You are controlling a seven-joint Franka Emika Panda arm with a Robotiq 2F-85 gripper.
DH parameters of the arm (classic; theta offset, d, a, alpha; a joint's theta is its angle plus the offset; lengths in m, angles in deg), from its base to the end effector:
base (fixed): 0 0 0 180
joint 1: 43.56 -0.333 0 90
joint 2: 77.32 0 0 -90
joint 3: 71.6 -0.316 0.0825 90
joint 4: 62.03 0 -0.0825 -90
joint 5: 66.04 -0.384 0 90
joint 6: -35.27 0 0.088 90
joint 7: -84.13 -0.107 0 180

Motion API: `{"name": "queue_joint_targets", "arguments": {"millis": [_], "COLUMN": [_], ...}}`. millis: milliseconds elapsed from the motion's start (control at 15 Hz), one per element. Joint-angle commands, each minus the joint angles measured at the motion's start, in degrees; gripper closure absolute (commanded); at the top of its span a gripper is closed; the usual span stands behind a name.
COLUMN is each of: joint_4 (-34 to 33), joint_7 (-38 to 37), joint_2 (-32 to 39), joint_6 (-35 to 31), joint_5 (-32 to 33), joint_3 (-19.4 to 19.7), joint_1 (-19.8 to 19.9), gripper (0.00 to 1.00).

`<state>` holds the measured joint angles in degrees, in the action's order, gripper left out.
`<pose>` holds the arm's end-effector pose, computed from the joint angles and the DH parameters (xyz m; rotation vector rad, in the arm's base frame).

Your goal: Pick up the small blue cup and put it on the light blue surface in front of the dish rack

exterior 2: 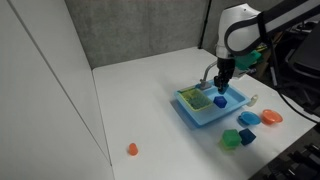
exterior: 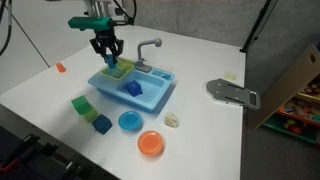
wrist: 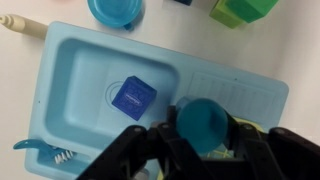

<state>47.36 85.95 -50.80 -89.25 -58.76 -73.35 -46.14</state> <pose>0.6054 0.0403 0.2385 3.0261 0.2852 -0.2990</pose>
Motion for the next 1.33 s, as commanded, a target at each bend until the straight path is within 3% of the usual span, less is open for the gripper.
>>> {"name": "queue_joint_targets", "arguments": {"millis": [0, 400, 1267], "joint_4": [-4.1, -1.1, -4.4], "joint_7": [0.6, -1.5, 0.3], "joint_2": [4.0, 5.5, 9.3], "joint_6": [1.3, -1.1, -5.5], "joint_5": [-0.5, 0.4, -0.2], "joint_3": [-0.6, -0.5, -1.0], "joint_1": [-0.7, -2.8, -2.8], "gripper": [0.83, 0.83, 0.83]}}
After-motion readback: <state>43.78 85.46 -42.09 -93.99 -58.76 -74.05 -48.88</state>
